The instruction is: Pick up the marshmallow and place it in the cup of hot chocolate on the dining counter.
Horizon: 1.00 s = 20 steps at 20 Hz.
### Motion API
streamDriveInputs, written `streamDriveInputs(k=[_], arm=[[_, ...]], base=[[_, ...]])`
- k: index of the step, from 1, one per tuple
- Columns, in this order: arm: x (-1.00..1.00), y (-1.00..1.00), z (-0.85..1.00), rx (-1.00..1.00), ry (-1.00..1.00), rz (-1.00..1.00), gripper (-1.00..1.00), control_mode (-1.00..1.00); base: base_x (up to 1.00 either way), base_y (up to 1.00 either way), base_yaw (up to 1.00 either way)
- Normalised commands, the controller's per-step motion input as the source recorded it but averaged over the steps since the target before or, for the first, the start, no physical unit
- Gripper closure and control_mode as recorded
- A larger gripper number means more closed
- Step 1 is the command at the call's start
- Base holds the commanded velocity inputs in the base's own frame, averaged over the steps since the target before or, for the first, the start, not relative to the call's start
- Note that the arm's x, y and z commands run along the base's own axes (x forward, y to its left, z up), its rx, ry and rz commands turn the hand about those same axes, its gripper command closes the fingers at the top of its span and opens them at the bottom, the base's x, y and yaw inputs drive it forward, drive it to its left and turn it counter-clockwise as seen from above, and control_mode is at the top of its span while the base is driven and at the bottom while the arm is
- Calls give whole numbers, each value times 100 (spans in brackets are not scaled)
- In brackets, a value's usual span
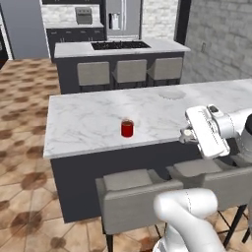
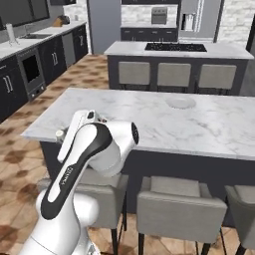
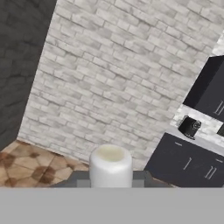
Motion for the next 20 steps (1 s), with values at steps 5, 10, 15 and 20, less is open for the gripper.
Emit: streamDriveInputs(k=[5, 10, 15, 20], arm=[[0, 0, 0, 0, 0, 0, 100, 100], [0, 0, 0, 0, 0, 0, 100, 100], [0, 0, 0, 0, 0, 0, 100, 100], [0, 0, 0, 0, 0, 0, 100, 100]], base=[[82, -8, 0], [100, 4, 0], [100, 0, 6], [94, 0, 25]])
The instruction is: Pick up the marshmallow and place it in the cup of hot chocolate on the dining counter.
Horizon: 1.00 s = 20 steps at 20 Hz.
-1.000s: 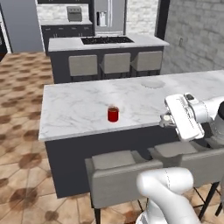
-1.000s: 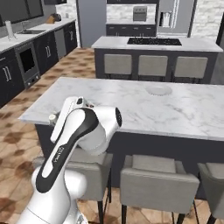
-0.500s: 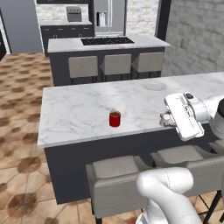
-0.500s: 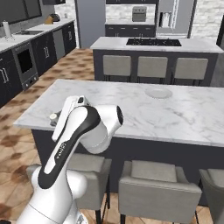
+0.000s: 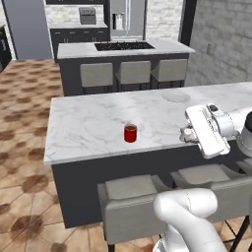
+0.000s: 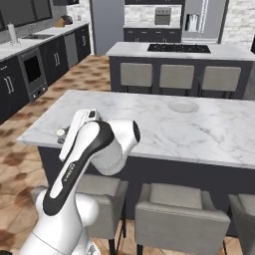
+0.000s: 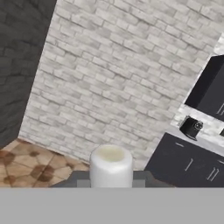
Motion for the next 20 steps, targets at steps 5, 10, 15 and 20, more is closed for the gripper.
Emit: streamDriveInputs(k=[5, 10, 15, 20], arm=[[77, 0, 0, 0, 13, 13, 100, -100], [96, 0, 0, 0, 27, 4, 100, -100], [91, 1, -7, -1, 22, 0, 100, -100], [69, 10, -17, -7, 11, 0, 100, -100]], base=[[20, 0, 4], [0, 0, 0], [0, 0, 0], [0, 0, 0]])
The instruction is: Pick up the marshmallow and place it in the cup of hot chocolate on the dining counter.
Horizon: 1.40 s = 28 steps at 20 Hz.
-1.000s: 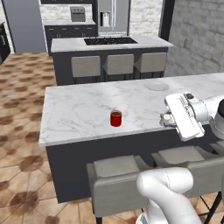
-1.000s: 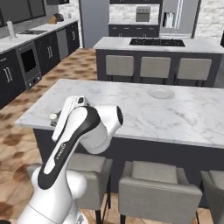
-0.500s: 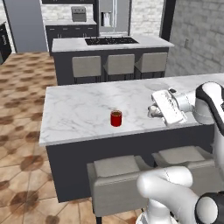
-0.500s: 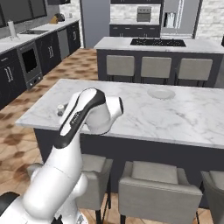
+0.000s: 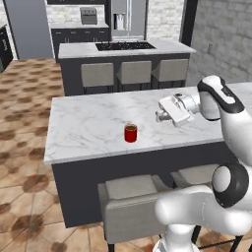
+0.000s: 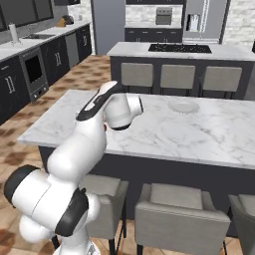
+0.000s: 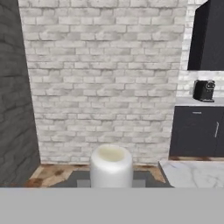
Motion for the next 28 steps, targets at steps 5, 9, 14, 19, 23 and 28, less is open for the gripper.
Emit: streamDriveInputs(k=[5, 9, 14, 19, 23, 28], arm=[[53, 13, -28, -8, 10, 0, 100, -100], [45, 5, -32, -4, 4, 0, 100, -100], [38, 0, -21, -2, 2, 0, 100, -100], [25, 8, -23, -3, 0, 0, 100, -100], [9, 6, -21, -2, -3, 0, 100, -100], [23, 9, -23, 0, 0, 0, 100, -100]], base=[[0, 0, 0], [0, 0, 0], [0, 0, 0], [0, 0, 0], [0, 0, 0], [0, 0, 0]])
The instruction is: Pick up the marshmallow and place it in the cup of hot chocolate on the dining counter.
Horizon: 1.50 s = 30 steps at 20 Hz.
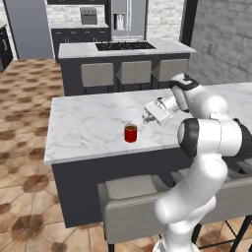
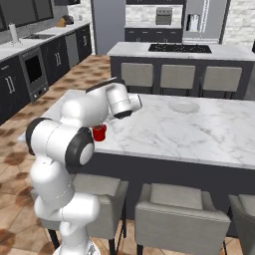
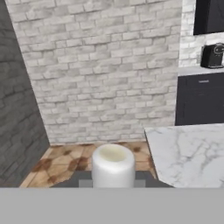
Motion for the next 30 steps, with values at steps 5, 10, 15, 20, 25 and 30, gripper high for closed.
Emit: streamDriveInputs(k=[5, 10, 15, 20, 25, 30], arm=[[17, 8, -21, 0, 0, 0, 100, -100], [15, 5, -19, 0, 0, 0, 100, -100], [13, 0, -13, 0, 0, 0, 100, -100], [11, 0, -17, 0, 0, 0, 100, -100], [22, 4, -17, -1, 0, 0, 100, -100], [29, 4, -18, 0, 0, 0, 100, -100]], base=[[0, 0, 0], [0, 0, 0], [0, 0, 0], [0, 0, 0], [0, 0, 0], [0, 0, 0]])
